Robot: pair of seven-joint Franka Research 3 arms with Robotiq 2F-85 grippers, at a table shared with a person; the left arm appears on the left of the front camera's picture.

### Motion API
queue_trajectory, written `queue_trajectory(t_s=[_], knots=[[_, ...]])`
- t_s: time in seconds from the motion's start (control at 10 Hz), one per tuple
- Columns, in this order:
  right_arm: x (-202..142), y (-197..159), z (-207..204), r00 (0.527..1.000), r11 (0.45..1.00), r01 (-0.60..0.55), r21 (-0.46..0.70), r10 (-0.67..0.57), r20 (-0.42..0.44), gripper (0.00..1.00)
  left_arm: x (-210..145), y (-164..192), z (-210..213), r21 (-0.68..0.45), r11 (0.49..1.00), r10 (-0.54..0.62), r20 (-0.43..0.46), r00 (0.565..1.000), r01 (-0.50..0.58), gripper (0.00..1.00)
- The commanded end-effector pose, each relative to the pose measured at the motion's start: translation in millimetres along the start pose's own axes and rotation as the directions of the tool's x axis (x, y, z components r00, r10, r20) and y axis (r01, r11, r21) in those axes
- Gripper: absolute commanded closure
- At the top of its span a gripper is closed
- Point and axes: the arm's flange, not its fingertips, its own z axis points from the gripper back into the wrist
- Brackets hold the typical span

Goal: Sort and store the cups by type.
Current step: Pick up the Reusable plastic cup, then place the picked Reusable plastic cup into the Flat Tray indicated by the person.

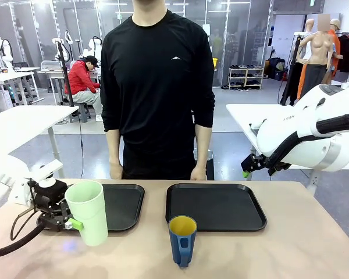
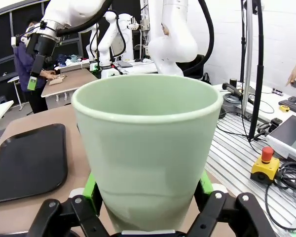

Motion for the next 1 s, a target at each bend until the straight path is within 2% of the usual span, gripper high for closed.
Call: queue_trajectory(t_s=[0.0, 0.9], knots=[[-0.3, -1.1, 1.4, 1.000, 1.000, 0.003, 0.004, -0.003, 0.003, 0.00, 0.3, 2.3, -1.7, 0.000, 1.000, -0.007, 0.004, 1.000, 0.007, 0.82], [-0.3, -1.1, 1.4, 1.000, 1.000, 0.003, 0.004, -0.003, 0.003, 0.00, 0.3, 2.3, -1.7, 0.000, 1.000, -0.007, 0.004, 1.000, 0.007, 0.82]])
